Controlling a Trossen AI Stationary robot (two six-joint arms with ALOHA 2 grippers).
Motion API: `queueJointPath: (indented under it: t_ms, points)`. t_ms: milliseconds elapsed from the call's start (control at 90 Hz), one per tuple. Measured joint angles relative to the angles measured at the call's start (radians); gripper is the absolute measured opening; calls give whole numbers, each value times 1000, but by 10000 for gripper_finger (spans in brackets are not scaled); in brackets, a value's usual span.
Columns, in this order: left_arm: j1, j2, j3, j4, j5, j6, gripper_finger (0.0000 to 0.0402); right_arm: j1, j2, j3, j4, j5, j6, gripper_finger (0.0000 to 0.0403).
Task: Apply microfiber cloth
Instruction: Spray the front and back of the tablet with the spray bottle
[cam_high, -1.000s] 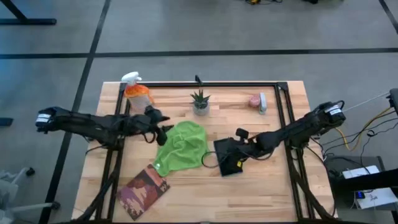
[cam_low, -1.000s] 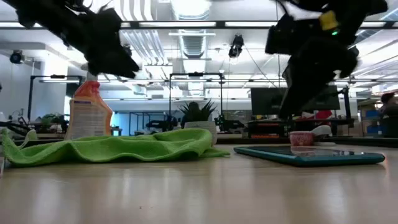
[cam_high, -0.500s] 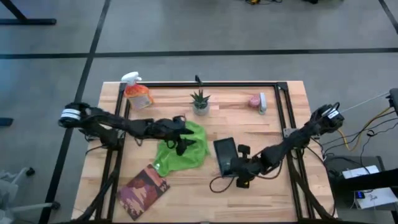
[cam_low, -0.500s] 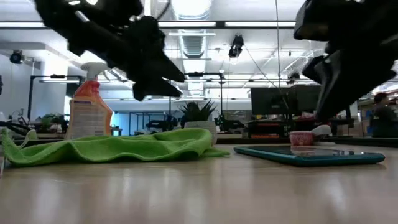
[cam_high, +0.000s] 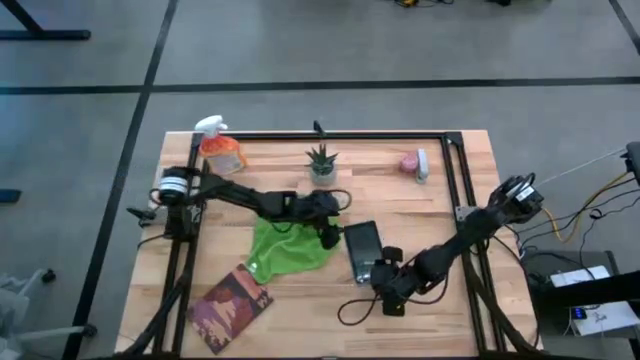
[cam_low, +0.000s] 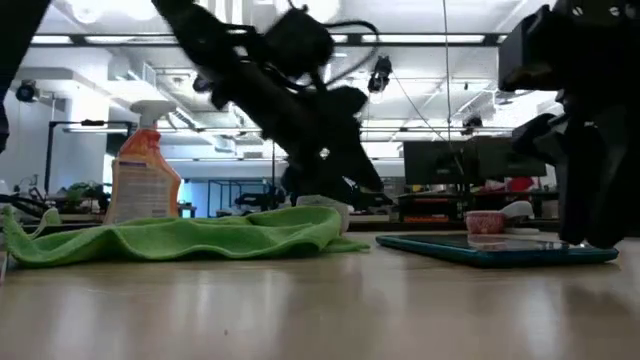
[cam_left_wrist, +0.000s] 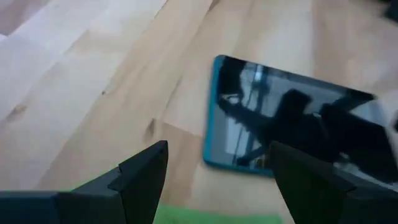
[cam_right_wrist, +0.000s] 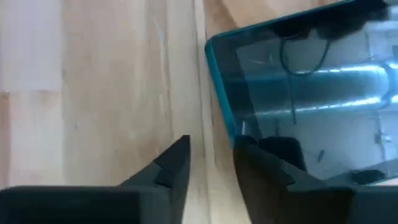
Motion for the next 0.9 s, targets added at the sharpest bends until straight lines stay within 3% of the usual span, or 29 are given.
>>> queueJointPath:
  t_ms: [156, 367, 800, 900]
  points:
    - [24, 66, 98, -66, 51, 30, 265, 12, -2, 26, -60, 66, -11, 165]
    - [52, 152, 165, -101, 225, 29, 265, 16, 15, 24, -95, 102, -14, 189]
    - [59, 174, 174, -99, 234, 32, 265, 18, 102, 26, -80, 170, -25, 195]
    - [56, 174, 169, -98, 276, 32, 266, 19, 102, 26, -78, 210, -25, 196]
